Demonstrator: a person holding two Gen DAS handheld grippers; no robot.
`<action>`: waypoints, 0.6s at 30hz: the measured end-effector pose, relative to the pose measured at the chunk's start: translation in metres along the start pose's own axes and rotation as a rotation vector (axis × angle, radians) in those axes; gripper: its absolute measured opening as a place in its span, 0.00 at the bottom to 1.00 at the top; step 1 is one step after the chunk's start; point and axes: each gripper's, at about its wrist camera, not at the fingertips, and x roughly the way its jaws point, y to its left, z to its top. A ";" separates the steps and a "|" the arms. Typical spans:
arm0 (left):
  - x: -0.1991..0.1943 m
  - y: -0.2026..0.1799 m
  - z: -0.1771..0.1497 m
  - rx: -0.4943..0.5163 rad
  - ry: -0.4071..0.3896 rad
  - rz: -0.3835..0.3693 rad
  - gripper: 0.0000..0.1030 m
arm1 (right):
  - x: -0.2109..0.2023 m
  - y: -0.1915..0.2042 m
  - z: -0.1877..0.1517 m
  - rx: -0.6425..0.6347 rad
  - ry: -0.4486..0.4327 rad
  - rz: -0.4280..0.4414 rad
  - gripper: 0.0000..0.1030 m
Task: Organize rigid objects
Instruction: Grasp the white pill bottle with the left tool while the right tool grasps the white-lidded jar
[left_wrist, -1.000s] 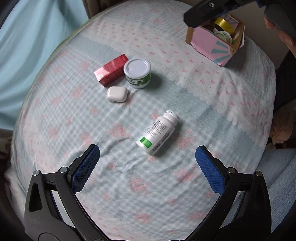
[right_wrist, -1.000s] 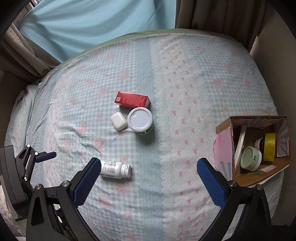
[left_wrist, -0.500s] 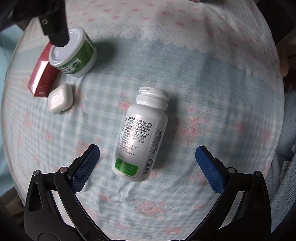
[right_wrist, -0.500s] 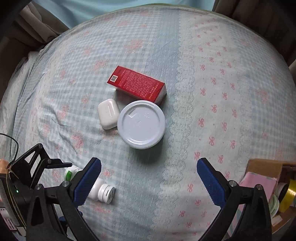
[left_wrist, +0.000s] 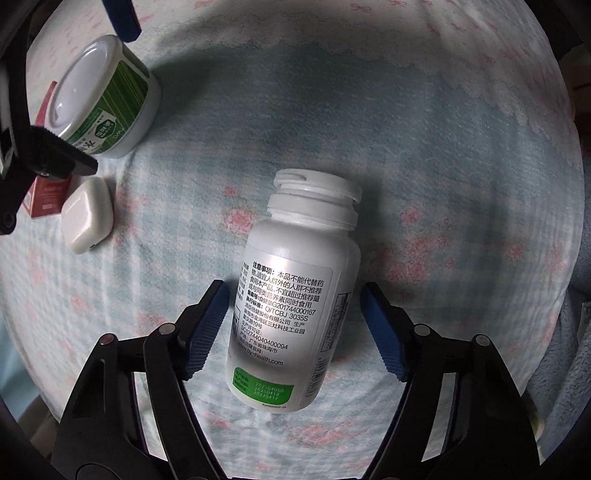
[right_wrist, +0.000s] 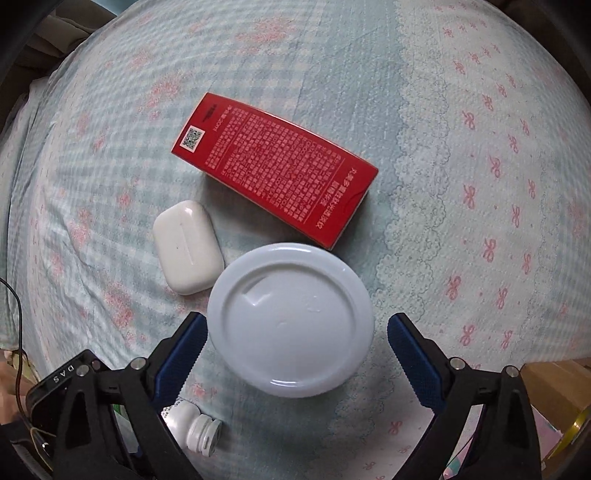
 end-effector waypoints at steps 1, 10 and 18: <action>-0.001 -0.001 0.004 0.016 -0.002 -0.001 0.56 | 0.001 0.000 0.002 0.002 0.006 -0.002 0.89; -0.006 -0.013 0.030 0.038 -0.005 0.007 0.48 | 0.009 -0.004 0.008 0.045 0.031 0.040 0.67; -0.015 0.009 0.000 -0.039 -0.035 -0.036 0.47 | 0.008 -0.004 0.008 0.045 0.027 0.042 0.67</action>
